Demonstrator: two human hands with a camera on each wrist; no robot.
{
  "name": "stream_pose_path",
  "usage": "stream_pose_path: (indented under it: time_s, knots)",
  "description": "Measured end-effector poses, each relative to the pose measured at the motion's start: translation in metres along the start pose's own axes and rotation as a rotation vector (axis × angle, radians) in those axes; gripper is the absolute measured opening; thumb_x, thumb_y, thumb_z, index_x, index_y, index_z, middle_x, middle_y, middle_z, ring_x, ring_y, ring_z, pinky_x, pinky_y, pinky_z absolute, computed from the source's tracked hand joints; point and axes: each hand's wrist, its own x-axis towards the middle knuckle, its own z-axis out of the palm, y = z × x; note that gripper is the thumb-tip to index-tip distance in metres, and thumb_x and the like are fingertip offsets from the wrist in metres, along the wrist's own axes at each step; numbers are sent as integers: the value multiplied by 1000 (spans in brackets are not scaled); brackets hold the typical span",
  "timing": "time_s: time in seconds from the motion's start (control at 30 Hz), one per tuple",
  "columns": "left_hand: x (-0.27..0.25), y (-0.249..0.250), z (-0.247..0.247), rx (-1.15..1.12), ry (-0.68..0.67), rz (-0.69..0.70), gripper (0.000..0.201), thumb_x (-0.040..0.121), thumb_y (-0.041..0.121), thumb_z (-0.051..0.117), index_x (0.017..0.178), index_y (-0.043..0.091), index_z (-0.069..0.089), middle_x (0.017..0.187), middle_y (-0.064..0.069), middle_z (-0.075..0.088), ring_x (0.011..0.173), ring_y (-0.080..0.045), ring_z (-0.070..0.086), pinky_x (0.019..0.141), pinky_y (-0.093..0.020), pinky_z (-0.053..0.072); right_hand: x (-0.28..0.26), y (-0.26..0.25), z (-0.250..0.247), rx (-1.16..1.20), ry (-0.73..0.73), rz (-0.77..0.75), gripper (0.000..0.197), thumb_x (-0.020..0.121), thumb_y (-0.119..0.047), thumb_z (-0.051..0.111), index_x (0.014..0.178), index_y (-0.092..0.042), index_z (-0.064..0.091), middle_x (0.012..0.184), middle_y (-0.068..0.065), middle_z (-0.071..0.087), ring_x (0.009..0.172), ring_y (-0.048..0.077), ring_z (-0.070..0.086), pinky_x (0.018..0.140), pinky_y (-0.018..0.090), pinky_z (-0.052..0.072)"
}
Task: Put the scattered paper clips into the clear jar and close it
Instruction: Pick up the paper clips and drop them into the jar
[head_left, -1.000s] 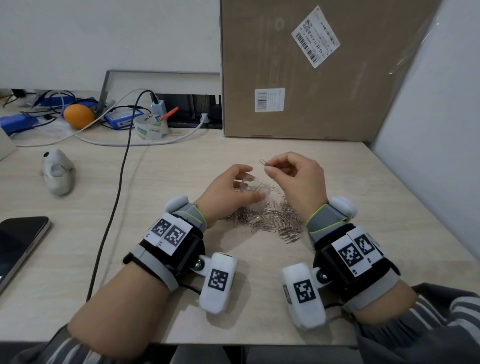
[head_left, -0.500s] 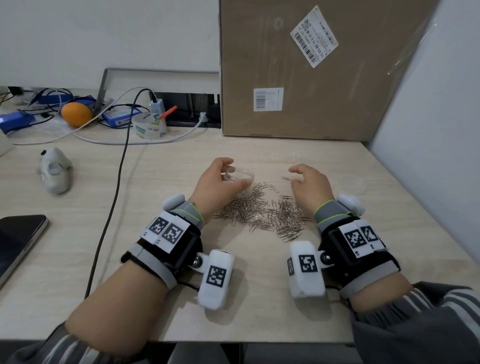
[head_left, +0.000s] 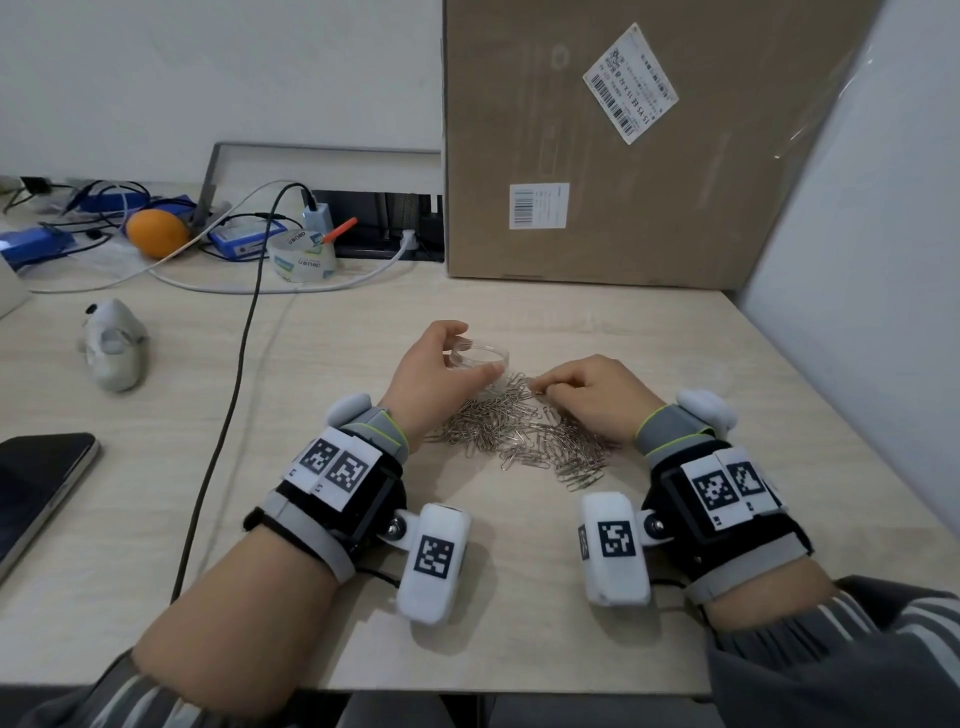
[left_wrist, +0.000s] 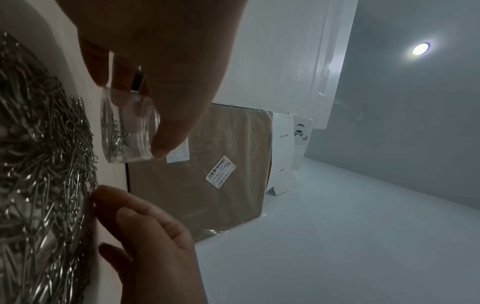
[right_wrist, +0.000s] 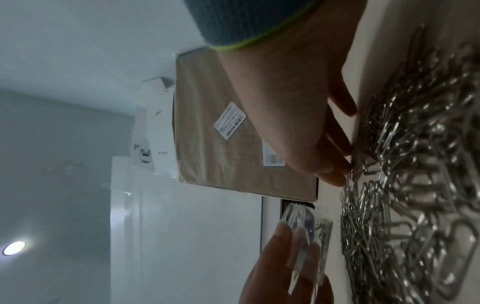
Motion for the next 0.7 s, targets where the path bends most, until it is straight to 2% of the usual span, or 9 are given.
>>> stream_pose_path:
  time_s: [0.07, 0.17, 0.23, 0.3, 0.37, 0.43, 0.5, 0.6, 0.7]
  knots:
    - [1, 0, -1, -9, 30, -3, 60, 79, 25, 74, 132, 15, 47, 117, 0, 55, 89, -8, 56, 85, -27, 50, -1, -2, 1, 1, 44, -28, 26, 89, -23, 55, 113, -20, 66, 115, -1, 67, 103, 11, 58, 85, 20, 38]
    - [3, 0, -4, -35, 96, -7, 60, 79, 24, 74, 132, 14, 46, 120, -1, 55, 96, -12, 57, 86, -26, 48, 1, -4, 7, -2, 28, -46, 40, 86, -36, 60, 124, -24, 57, 129, -4, 58, 120, 14, 52, 99, 24, 37]
    - [4, 0, -5, -54, 135, -10, 59, 79, 24, 74, 131, 14, 47, 122, -2, 56, 99, -14, 57, 89, -29, 49, 4, -5, 15, -35, -24, -62, 50, 81, -48, 62, 126, -29, 53, 133, -2, 54, 125, 19, 48, 107, 36, 36]
    - [6, -1, -6, -67, 154, -15, 59, 79, 24, 75, 130, 15, 47, 122, -3, 56, 100, -16, 58, 93, -32, 50, 6, -7, 21, -185, -64, -85, 58, 77, -57, 60, 129, -34, 49, 136, -3, 50, 128, 22, 40, 107, 45, 33]
    - [6, -1, -5, -72, 154, -17, 59, 79, 24, 75, 129, 15, 47, 122, -3, 56, 101, -16, 59, 94, -33, 50, 5, -11, 24, -276, -86, -94, 60, 77, -59, 60, 131, -36, 47, 138, -4, 47, 130, 22, 35, 107, 44, 29]
    - [7, -2, -5, -65, 147, -15, 59, 78, 24, 75, 130, 15, 47, 121, -2, 56, 99, -15, 58, 93, -32, 49, 6, -12, 25, -264, -79, -109, 57, 74, -57, 64, 126, -37, 51, 133, -4, 50, 126, 21, 37, 105, 43, 30]
    - [8, -3, -4, -62, 144, -15, 59, 78, 25, 75, 129, 15, 47, 121, -2, 56, 97, -14, 57, 93, -31, 49, 7, -11, 26, -219, -57, -133, 47, 73, -51, 68, 116, -35, 59, 117, -3, 55, 117, 21, 46, 100, 44, 36]
    - [8, -3, -4, -55, 140, -12, 59, 78, 26, 76, 129, 16, 47, 122, -1, 56, 98, -14, 56, 91, -30, 49, 8, -10, 25, -136, -17, -175, 26, 75, -35, 72, 99, -24, 67, 92, -5, 52, 93, 17, 54, 83, 31, 42]
    - [8, -4, -4, -51, 132, -13, 59, 78, 27, 75, 129, 16, 47, 122, -1, 56, 98, -14, 58, 90, -29, 49, 7, -11, 24, -116, 14, -207, 14, 77, -24, 72, 89, -18, 67, 84, -7, 54, 78, 11, 50, 72, 23, 36]
